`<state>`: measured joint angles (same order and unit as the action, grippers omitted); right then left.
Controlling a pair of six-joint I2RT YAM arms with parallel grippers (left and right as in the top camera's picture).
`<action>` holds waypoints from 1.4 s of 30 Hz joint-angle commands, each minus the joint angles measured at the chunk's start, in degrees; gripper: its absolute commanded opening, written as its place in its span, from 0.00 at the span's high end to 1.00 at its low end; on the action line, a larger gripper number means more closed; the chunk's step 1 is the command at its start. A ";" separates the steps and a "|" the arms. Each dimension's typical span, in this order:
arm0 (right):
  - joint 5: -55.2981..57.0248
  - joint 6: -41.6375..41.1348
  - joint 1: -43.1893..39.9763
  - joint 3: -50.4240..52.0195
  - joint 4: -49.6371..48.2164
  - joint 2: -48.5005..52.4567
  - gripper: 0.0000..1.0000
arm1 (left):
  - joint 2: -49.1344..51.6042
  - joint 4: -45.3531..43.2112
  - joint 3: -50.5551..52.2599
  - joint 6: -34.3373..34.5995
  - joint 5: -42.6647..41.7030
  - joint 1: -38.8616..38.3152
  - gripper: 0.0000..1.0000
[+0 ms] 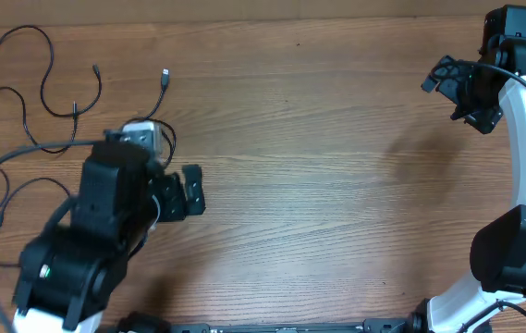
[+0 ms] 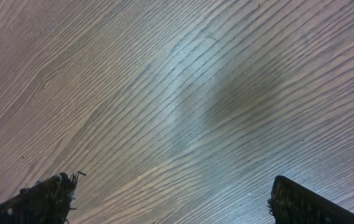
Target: Untangle cables
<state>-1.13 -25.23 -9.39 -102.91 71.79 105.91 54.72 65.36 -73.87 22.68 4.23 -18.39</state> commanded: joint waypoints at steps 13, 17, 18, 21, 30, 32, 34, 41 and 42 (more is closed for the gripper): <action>0.42 0.11 -0.11 -0.22 -0.11 -0.90 0.00 | -18.67 2.03 12.26 3.08 7.78 0.09 0.00; 0.44 0.11 -0.11 -0.22 -0.11 -0.90 0.00 | -18.51 2.25 12.26 3.08 7.78 0.09 0.00; 0.44 0.13 -0.11 -0.22 -0.11 -0.90 0.00 | -18.51 2.27 12.26 3.08 7.80 0.09 0.00; 0.42 0.13 -0.11 -0.22 -0.11 -0.90 0.00 | -18.49 2.29 12.26 3.08 7.78 0.09 0.00; 0.44 0.13 -0.11 -0.22 -0.11 -0.90 0.00 | -18.38 2.91 12.35 3.08 7.78 -0.17 0.00; 0.44 0.11 -0.11 -0.22 -0.11 -0.90 0.00 | -18.38 3.02 13.00 3.08 7.74 -1.14 0.00; 0.42 0.11 -0.11 -0.22 -0.11 -0.90 0.00 | -19.47 3.02 14.19 3.08 7.74 -0.46 0.00; 0.42 0.11 -0.11 -0.22 -0.11 -0.90 0.00 | -31.61 3.72 18.38 3.08 7.80 6.43 0.00; 0.42 0.13 -0.11 -0.22 -0.11 -0.90 0.00 | -33.38 3.74 19.04 3.08 7.80 6.43 0.00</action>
<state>-1.08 -25.23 -9.39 -102.91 71.83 105.91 26.48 69.08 -56.60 25.17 11.29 -13.08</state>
